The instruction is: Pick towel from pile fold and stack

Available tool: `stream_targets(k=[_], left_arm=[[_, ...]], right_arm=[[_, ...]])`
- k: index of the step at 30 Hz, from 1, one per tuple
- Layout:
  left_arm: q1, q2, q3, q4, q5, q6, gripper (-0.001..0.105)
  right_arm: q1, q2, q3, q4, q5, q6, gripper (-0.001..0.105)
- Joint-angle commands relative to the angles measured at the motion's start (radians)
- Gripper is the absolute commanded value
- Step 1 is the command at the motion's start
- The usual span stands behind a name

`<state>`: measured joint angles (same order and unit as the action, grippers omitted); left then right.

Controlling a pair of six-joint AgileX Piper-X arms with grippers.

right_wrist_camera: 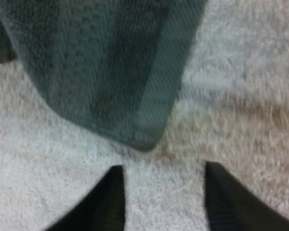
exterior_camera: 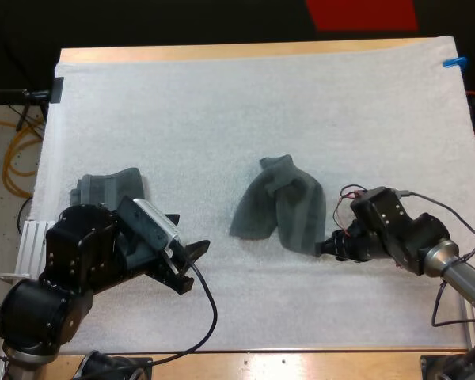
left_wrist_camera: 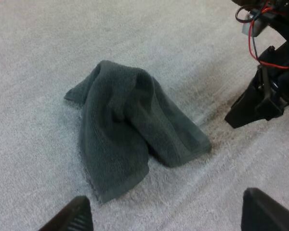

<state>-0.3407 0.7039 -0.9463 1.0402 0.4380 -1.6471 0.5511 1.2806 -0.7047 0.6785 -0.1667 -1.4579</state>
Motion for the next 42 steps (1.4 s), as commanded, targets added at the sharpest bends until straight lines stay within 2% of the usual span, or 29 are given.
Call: stream_targets(k=[1,5,7,13,17,22,28,30,32,33,35,37,42], left_arm=[[-0.005,-0.004,-0.001,-0.008,0.007,-0.002,0.062],[-0.005,-0.002,-0.001,-0.008,0.007,-0.002,0.062],[-0.005,-0.002,-0.001,-0.008,0.007,-0.002,0.062],[-0.005,-0.002,-0.001,-0.008,0.007,-0.005,0.062],[-0.005,-0.002,-0.001,-0.008,0.007,-0.005,0.062],[-0.005,-0.002,-0.001,-0.006,0.007,-0.005,0.062],[-0.005,-0.002,-0.001,-0.006,0.007,-0.005,0.062],[-0.005,-0.002,-0.001,-0.006,0.007,-0.005,0.062],[-0.005,-0.002,-0.001,-0.006,0.007,-0.005,0.062],[-0.005,-0.002,-0.001,-0.006,0.007,-0.005,0.062],[-0.005,-0.002,-0.001,-0.006,0.007,-0.005,0.062],[-0.005,-0.002,-0.001,-0.006,0.007,-0.005,0.062],[-0.005,-0.002,-0.001,-0.006,0.007,-0.005,0.062]], right_arm=[[0.002,-0.002,-0.002,-0.009,-0.014,-0.027,0.070],[0.002,0.023,-0.002,-0.037,-0.045,-0.048,0.058],[0.002,0.043,-0.002,-0.048,-0.048,-0.048,0.056],[0.009,0.132,-0.003,-0.105,-0.063,-0.048,0.056],[0.066,0.195,-0.025,-0.128,-0.059,-0.050,0.056],[0.119,0.276,-0.067,-0.127,0.047,-0.049,0.056],[0.115,0.360,-0.104,-0.111,0.084,-0.047,0.056],[0.115,0.374,-0.106,-0.111,0.084,-0.047,0.052],[0.115,0.379,-0.106,-0.111,0.092,-0.047,0.036],[0.115,0.378,-0.106,-0.111,0.105,-0.047,0.032],[0.115,0.378,-0.108,-0.111,0.145,-0.047,0.014],[0.115,0.378,-0.107,-0.111,0.182,-0.049,0.000],[0.116,0.378,-0.107,-0.110,0.204,-0.089,0.000]])
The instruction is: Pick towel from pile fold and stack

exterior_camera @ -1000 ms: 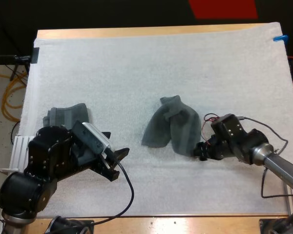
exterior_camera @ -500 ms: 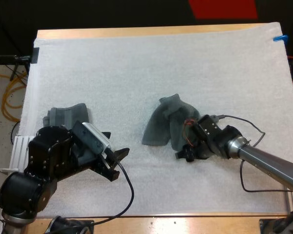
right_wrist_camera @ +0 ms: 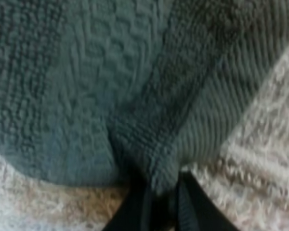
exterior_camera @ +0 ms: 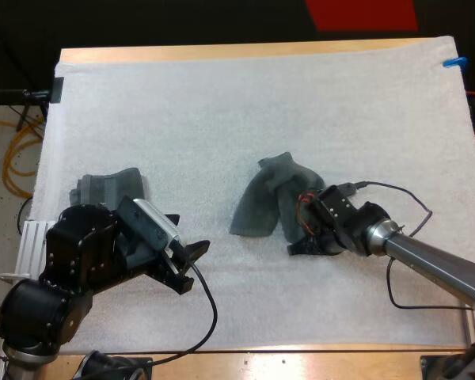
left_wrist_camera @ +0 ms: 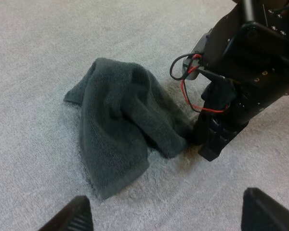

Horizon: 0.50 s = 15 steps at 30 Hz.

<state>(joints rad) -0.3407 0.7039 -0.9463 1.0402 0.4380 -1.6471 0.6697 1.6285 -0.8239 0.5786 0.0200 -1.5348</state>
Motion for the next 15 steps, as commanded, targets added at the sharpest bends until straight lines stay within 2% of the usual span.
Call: stream_targets(k=[1,6,9,11,15], left_arm=[[-0.005,-0.002,-0.001,-0.006,0.007,-0.005,0.062],[-0.005,-0.002,-0.001,-0.006,0.007,-0.005,0.062],[-0.005,-0.002,-0.001,-0.006,0.007,0.002,0.062],[-0.005,-0.002,-0.001,-0.006,0.007,0.027,0.062],[-0.005,0.009,-0.001,-0.006,0.007,0.061,0.062]], right_arm=[[-0.001,0.021,0.009,0.008,0.032,-0.018,0.000],[-0.001,-0.065,-0.003,0.143,0.114,-0.066,0.000],[-0.001,-0.161,-0.003,0.262,0.206,-0.101,0.000],[-0.001,-0.234,-0.003,0.336,0.276,-0.116,0.000],[-0.004,-0.330,0.014,0.417,0.331,-0.115,0.000]])
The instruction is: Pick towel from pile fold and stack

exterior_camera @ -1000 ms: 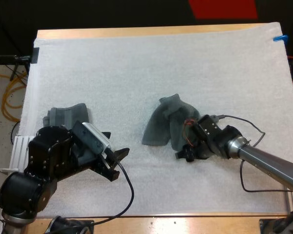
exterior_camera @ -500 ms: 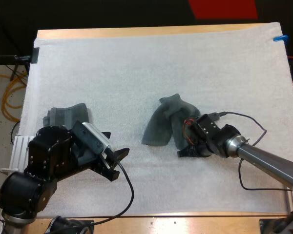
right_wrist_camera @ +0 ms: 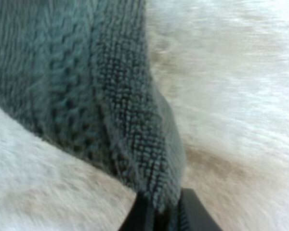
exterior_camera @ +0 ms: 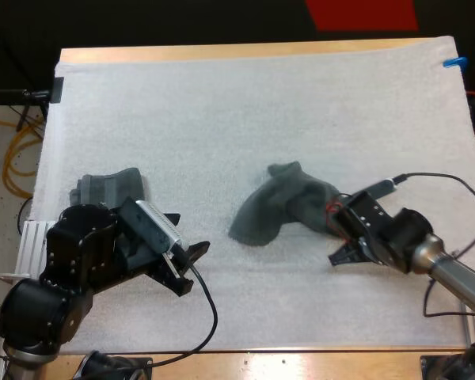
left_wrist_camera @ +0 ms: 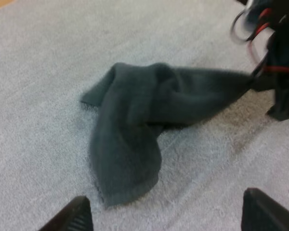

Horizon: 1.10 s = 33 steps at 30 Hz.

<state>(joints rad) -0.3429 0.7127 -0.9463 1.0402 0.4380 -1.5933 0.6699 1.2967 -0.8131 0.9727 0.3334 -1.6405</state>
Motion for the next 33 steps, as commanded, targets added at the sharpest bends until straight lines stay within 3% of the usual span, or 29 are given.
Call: stream_targets(k=[1,5,13,18,22,25,29,33], left_arm=[[-0.008,0.011,-0.001,-0.006,0.007,0.007,0.062],[-0.072,0.059,-0.001,-0.006,0.018,0.007,0.062],[-0.257,0.168,-0.001,-0.017,0.015,0.035,0.062],[-0.275,0.193,-0.001,-0.078,-0.003,-0.004,0.062],[-0.273,0.160,-0.001,-0.152,-0.006,-0.047,0.062],[-0.273,0.123,-0.004,-0.164,-0.006,-0.050,0.062],[-0.273,0.061,-0.015,-0.164,-0.010,-0.060,0.062],[-0.273,0.010,-0.029,-0.164,-0.037,-0.060,0.062]], right_arm=[[-0.004,-0.020,0.013,0.050,0.023,-0.001,0.000],[-0.004,-0.063,0.042,0.146,0.023,0.063,0.000],[-0.004,-0.168,0.049,0.271,0.030,0.085,0.000],[-0.004,-0.272,0.024,0.259,0.032,0.119,0.000],[-0.030,-0.342,-0.082,0.252,0.099,0.119,0.000],[-0.110,-0.352,-0.194,0.240,0.105,0.073,0.000],[-0.248,-0.351,-0.350,0.192,0.113,-0.094,0.000],[-0.360,-0.343,-0.453,0.161,0.155,-0.196,0.000]])
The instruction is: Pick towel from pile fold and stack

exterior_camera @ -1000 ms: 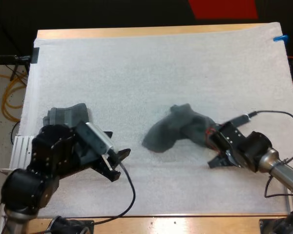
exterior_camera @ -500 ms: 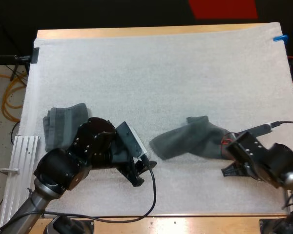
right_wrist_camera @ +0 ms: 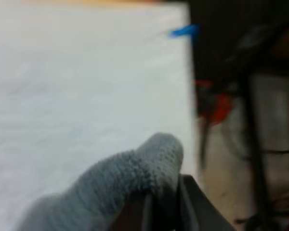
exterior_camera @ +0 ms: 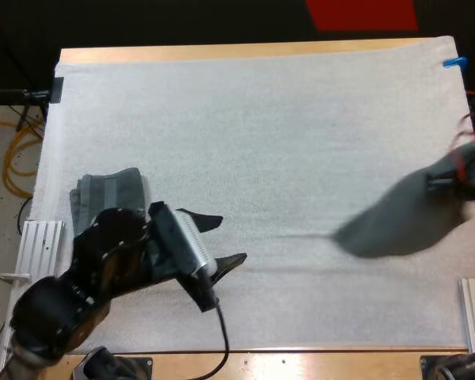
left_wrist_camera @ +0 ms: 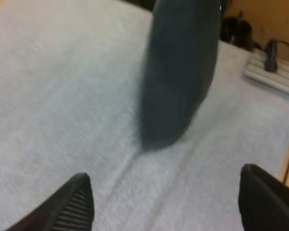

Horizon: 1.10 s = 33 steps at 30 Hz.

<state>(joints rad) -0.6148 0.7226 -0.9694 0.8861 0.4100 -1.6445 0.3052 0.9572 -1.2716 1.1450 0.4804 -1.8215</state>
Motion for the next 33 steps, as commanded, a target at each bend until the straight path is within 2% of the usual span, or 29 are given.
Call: stream_targets(k=[1,6,9,11,13,18,21,26,29,33], left_arm=[[-0.001,-0.013,-0.009,-0.010,-0.014,-0.008,0.062],[-0.001,-0.048,-0.010,-0.008,-0.014,-0.020,0.062],[-0.001,-0.050,-0.010,-0.008,-0.014,-0.032,0.062],[-0.001,-0.050,-0.010,-0.008,-0.014,-0.034,0.062],[-0.001,-0.050,-0.010,-0.008,-0.014,-0.034,0.062],[-0.001,-0.050,-0.025,0.025,-0.030,-0.034,0.062],[-0.001,-0.050,-0.050,0.080,-0.107,-0.029,0.062],[-0.001,-0.061,-0.110,0.197,-0.345,0.037,0.062],[-0.001,-0.072,-0.127,0.215,-0.402,0.058,0.062],[-0.001,-0.072,-0.130,0.215,-0.427,0.058,0.062]], right_arm=[[-0.019,0.002,-0.024,-0.012,0.014,-0.034,0.000],[-0.053,0.038,-0.103,-0.012,-0.009,-0.061,0.000],[-0.024,0.068,-0.096,0.008,-0.147,0.028,0.000],[0.032,0.110,-0.075,0.017,-0.253,0.132,0.000],[0.093,0.147,-0.046,-0.001,-0.320,0.186,0.000],[0.311,0.277,0.018,-0.106,-0.405,0.265,0.000],[0.445,0.371,0.030,-0.177,-0.441,0.308,0.000],[0.628,0.506,0.030,-0.290,-0.452,0.346,0.000],[0.687,0.542,0.030,-0.321,-0.497,0.370,0.000],[0.734,0.548,0.030,-0.320,-0.564,0.386,0.001]])
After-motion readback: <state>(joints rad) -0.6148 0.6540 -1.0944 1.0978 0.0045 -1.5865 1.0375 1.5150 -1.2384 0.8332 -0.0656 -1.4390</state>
